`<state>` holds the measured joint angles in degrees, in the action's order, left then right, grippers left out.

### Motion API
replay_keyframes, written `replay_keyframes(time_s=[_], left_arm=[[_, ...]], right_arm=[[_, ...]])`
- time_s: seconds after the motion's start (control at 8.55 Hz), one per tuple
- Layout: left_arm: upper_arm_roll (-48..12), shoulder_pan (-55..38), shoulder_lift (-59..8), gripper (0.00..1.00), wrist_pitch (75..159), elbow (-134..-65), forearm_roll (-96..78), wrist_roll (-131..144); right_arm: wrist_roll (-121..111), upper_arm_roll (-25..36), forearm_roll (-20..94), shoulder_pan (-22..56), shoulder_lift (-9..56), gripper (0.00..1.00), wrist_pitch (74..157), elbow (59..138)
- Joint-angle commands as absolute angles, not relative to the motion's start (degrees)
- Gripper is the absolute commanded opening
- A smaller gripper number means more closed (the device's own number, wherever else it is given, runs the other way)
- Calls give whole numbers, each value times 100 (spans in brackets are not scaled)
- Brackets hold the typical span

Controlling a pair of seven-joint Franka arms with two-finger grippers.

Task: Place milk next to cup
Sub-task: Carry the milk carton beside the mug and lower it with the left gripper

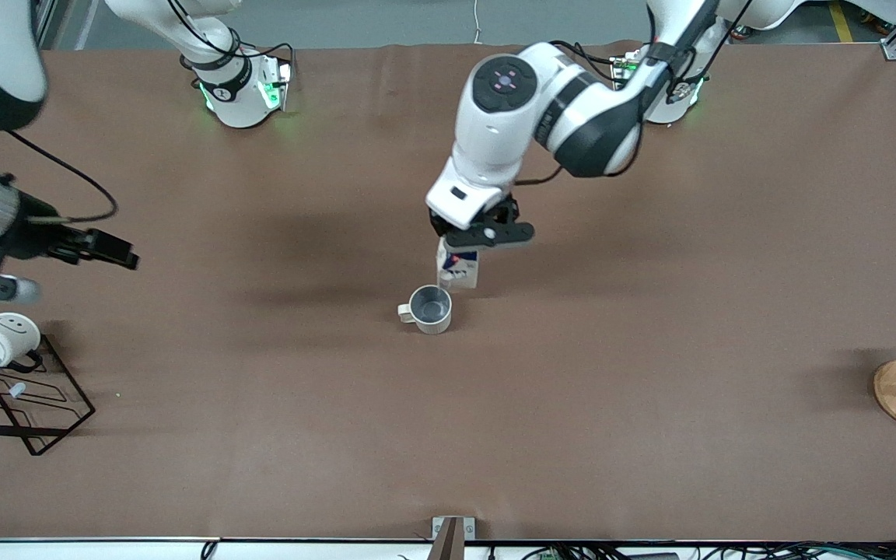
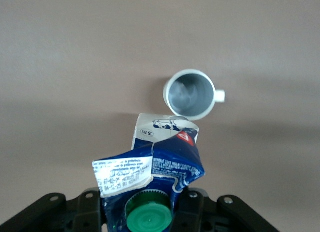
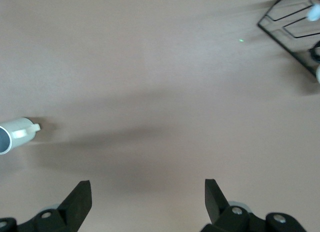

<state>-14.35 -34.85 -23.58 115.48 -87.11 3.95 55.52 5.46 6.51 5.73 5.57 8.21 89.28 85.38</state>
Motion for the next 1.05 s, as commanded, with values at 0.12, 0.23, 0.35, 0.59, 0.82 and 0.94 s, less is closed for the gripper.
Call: replay_keyframes(time_s=[0.12,0.23,0.35,0.59,0.82,0.94], left_arm=[[-1397,-3779,-2548,18,11461,-8701,650,5696],[-1397,-3805,-2618,19,11522,-8701,729,5608],[-1406,-3814,-2758,19,11644,-8684,799,5607],[-1406,-3884,-2987,19,11934,-8692,878,5642],[-1406,-3954,-3163,19,12102,-8692,931,5669],[-1406,-3964,-3277,19,12103,-8684,975,5686]], right_arm=[[378,510,89,413,581,100,8482,8323],[361,518,79,404,450,100,8447,8384],[360,527,79,404,344,100,8324,8376],[343,536,9,396,-164,100,8226,8768],[343,527,-149,404,-718,100,8393,9419],[343,536,-149,404,-729,100,8394,9422]])
